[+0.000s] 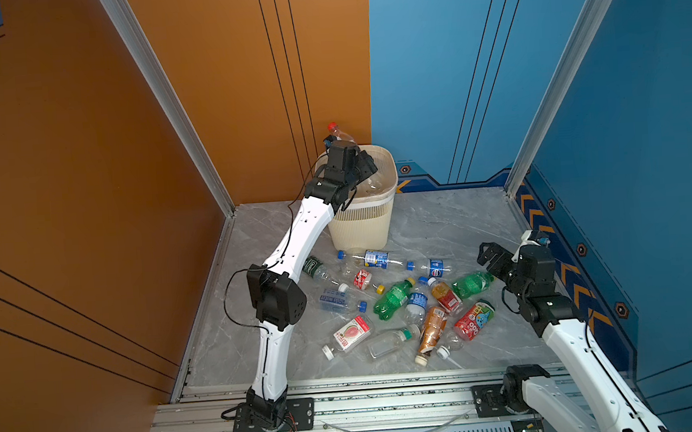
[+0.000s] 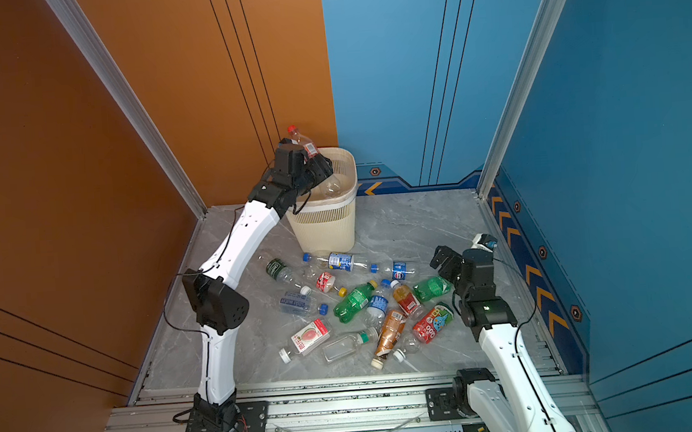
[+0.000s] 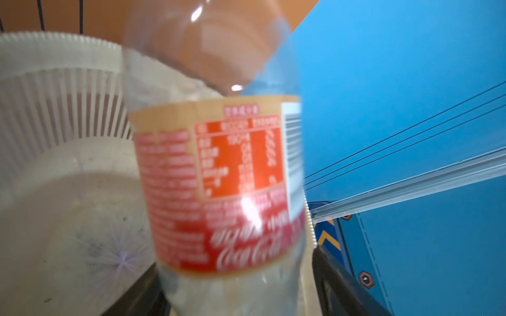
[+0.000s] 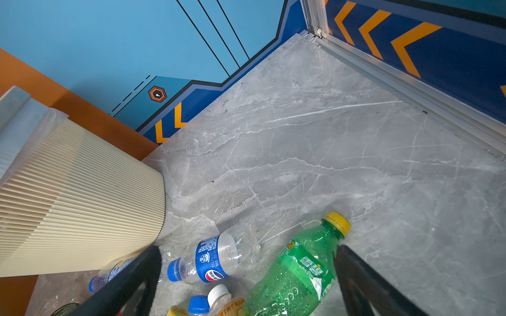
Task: Put the plastic bottles in the bin
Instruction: 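Open the left gripper to drop the bottle into the wastebasket, then withdraw the left arm toward the bottle pile while the right gripper lowers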
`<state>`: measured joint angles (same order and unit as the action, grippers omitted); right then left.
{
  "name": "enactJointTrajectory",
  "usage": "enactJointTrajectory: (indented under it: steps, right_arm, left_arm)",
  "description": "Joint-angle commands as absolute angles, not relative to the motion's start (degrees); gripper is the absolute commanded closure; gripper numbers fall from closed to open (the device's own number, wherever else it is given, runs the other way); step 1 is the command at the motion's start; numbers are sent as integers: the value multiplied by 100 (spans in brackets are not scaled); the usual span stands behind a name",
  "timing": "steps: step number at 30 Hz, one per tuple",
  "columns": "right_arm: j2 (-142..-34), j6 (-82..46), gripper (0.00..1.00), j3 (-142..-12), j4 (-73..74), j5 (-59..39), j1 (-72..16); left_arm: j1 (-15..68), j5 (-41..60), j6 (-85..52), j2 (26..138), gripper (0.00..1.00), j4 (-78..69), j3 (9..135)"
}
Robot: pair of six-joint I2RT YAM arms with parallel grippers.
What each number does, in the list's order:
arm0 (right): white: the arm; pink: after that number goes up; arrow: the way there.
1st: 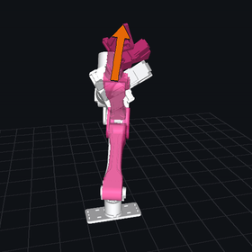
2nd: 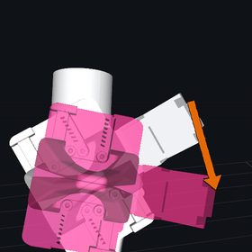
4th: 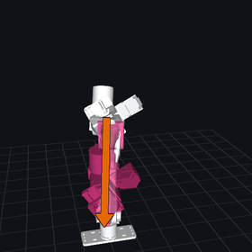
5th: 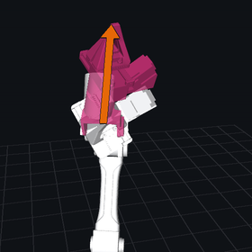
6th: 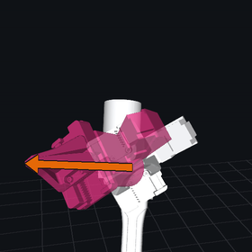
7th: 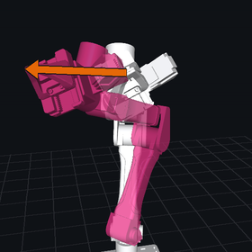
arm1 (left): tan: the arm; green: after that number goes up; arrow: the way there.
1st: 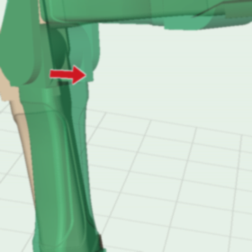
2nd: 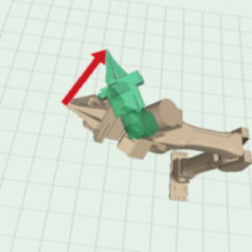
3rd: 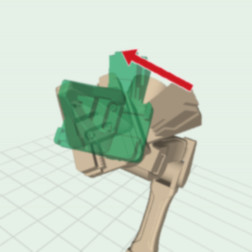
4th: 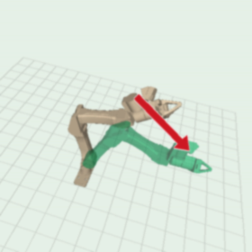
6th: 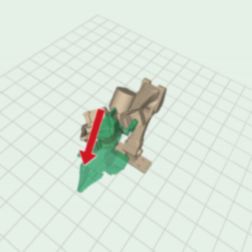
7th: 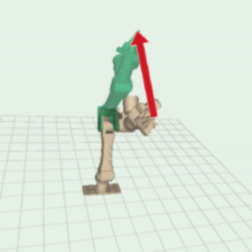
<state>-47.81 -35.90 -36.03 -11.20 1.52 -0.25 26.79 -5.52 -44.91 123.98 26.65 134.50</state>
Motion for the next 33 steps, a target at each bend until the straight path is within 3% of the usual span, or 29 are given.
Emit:
enactJointTrajectory:
  steps: [1,2,10,19,24,33]
  right_arm:
    - [-4759,-3682,1,-3683,-1397,122,40]
    - [-4784,-3699,1,-3719,-1456,146,44]
    - [-5046,-3995,1,-3954,-2059,33,77]
    - [-5158,-4287,1,-4131,-3442,-30,58]
    - [-5056,-4543,0,-3857,-3620,57,53]
    - [-5705,-4891,0,-3793,-3056,-106,-89]
  left_arm:
    - [2674,-411,-4471,12033,5,2716,13476]
    - [2668,-434,-4437,11918,1,2716,13419]
    - [2697,-308,-3775,10710,3,2551,12554]
    - [2810,-1017,-2559,7659,2,1382,8111]
    - [2727,-1747,-2388,6097,2,1619,5701]
    - [2203,-1660,-2950,4909,2,2174,4524]
